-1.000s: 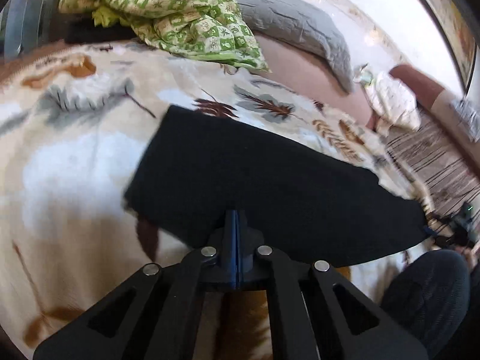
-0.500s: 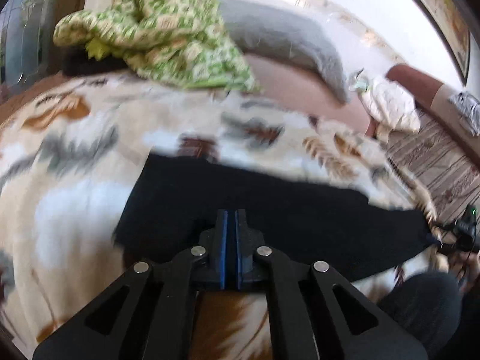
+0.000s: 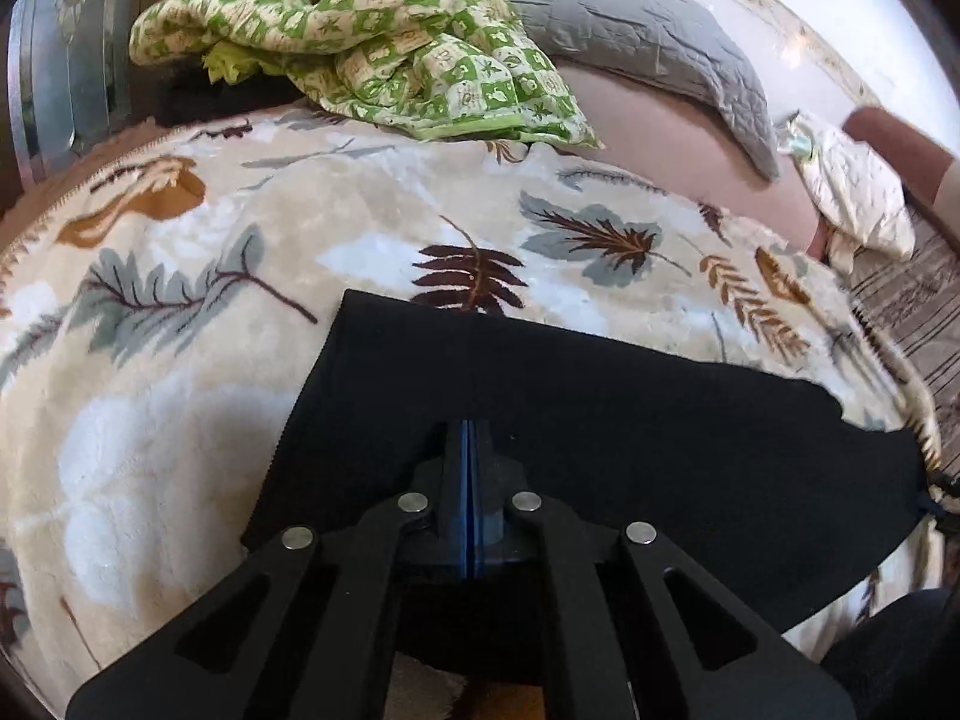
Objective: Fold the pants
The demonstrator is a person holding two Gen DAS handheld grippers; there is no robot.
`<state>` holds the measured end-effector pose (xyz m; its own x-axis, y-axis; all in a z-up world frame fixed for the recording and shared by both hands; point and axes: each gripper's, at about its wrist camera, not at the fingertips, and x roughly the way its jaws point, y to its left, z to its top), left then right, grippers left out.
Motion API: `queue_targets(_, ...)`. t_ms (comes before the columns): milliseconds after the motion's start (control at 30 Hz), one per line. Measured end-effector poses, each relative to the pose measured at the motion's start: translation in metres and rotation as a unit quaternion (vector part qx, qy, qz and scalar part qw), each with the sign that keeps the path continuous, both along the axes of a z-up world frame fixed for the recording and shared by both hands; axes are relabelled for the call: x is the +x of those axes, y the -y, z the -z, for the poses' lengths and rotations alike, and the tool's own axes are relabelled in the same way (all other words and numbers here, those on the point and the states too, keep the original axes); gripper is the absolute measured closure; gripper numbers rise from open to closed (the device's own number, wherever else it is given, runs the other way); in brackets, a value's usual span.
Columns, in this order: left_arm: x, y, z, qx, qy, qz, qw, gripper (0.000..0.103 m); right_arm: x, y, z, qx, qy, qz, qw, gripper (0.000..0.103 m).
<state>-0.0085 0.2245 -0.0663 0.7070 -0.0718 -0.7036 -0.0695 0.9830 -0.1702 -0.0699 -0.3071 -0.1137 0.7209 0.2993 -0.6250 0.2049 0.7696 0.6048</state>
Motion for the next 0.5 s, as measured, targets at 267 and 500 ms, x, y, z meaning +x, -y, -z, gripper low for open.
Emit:
queue_targets(267,-0.018,0.028,-0.033,0.01,0.078,0.017,0.9968,0.047,-0.011,0.002,-0.009,0.01,0.037,-0.001,0.999,0.039)
queue_targets(500,-0.011,0.053,-0.02,-0.061,0.046,0.102,0.9918,0.04,-0.039,0.023,-0.013,0.045,0.077,0.06,0.994,0.042)
